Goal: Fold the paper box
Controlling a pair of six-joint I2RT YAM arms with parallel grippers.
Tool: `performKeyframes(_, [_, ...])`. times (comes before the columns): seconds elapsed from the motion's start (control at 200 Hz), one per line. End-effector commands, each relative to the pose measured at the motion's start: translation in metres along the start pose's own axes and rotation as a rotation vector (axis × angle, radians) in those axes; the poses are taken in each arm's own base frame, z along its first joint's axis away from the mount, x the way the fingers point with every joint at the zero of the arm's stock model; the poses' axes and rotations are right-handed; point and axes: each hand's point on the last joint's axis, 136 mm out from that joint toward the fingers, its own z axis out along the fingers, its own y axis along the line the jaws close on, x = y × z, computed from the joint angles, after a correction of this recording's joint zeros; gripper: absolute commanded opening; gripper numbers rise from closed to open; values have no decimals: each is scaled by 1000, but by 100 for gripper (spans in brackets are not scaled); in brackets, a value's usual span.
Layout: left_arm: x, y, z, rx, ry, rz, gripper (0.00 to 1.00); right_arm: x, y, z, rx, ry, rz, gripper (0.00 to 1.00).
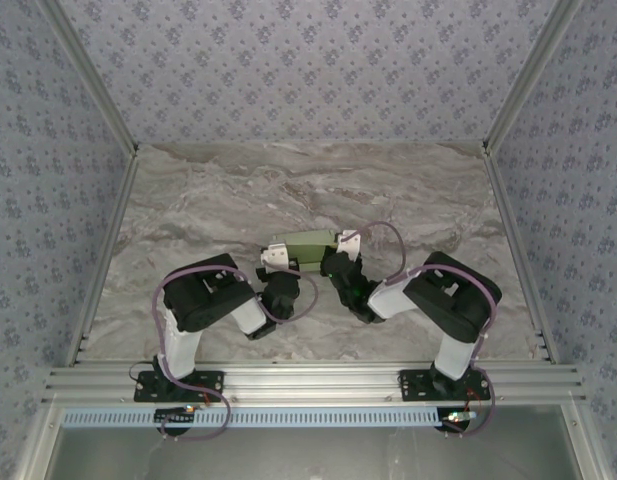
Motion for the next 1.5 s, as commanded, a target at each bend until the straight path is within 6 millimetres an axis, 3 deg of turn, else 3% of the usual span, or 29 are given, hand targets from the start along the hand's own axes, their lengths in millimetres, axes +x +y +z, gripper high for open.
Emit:
performKeyframes(0.0, [22,29,-1,-97,41,146,0,28,-43,-7,150,95,-114,15])
performKeyframes(0.67, [22,27,-1,-100,40,159,0,1,-33,-22,102,77,-125,33])
performKeyframes(1.244, [22,27,0,-106,40,166,0,-6,-37,-34,91,87,-134,53])
performKeyframes(1.494, [22,27,0,-106,39,168,0,4,-31,-34,55,139,-166,57])
